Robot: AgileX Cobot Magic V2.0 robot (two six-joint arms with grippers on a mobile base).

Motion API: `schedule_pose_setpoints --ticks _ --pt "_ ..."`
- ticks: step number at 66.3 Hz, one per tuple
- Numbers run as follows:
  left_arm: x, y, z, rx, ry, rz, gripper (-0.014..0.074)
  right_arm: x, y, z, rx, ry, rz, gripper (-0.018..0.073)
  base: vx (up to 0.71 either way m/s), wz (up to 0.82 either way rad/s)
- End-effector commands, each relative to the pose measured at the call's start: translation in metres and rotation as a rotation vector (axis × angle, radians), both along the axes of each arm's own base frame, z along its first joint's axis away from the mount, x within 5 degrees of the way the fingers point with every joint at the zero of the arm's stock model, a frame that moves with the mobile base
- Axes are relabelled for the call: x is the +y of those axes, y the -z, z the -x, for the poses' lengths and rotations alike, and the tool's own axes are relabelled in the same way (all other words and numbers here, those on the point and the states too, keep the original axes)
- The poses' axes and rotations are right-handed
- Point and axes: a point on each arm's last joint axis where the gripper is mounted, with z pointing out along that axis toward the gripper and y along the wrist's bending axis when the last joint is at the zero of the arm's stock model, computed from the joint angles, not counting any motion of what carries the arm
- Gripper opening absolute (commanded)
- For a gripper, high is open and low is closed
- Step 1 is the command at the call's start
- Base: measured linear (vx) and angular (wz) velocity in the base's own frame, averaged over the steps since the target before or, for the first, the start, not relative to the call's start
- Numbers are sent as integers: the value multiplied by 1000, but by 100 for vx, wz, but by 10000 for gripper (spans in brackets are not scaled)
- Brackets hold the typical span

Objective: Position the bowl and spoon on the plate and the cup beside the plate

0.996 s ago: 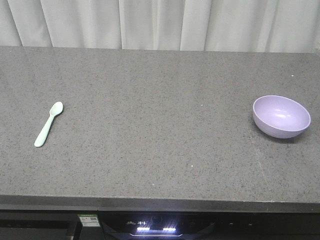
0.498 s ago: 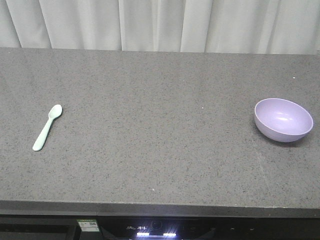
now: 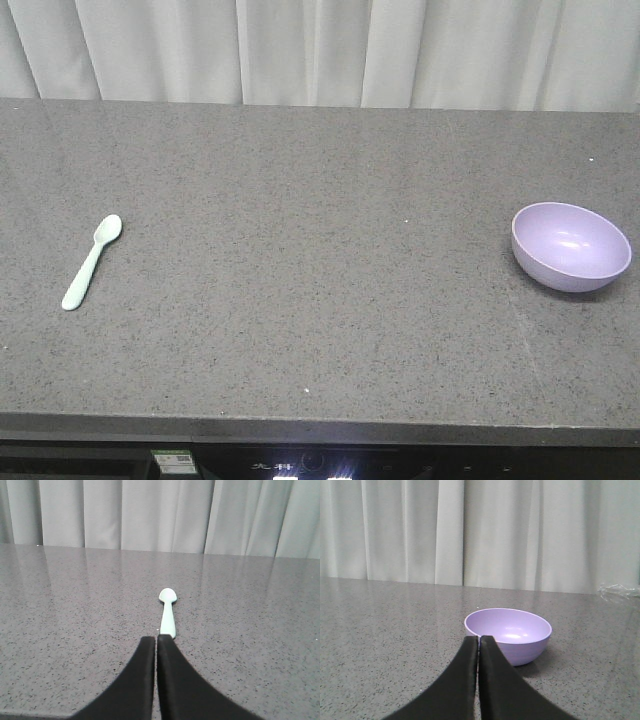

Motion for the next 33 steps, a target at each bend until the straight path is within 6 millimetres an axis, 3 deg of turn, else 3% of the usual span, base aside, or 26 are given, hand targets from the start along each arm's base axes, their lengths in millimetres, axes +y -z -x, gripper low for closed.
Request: schedule_pose_setpoints --ticks 1,33 --pt "0 2 0 -58 2 18 -6 -1 -5 1 -76 15 8 -3 2 0" --pt "0 2 0 -58 2 18 -6 -1 -5 1 -76 15 8 -3 2 0"
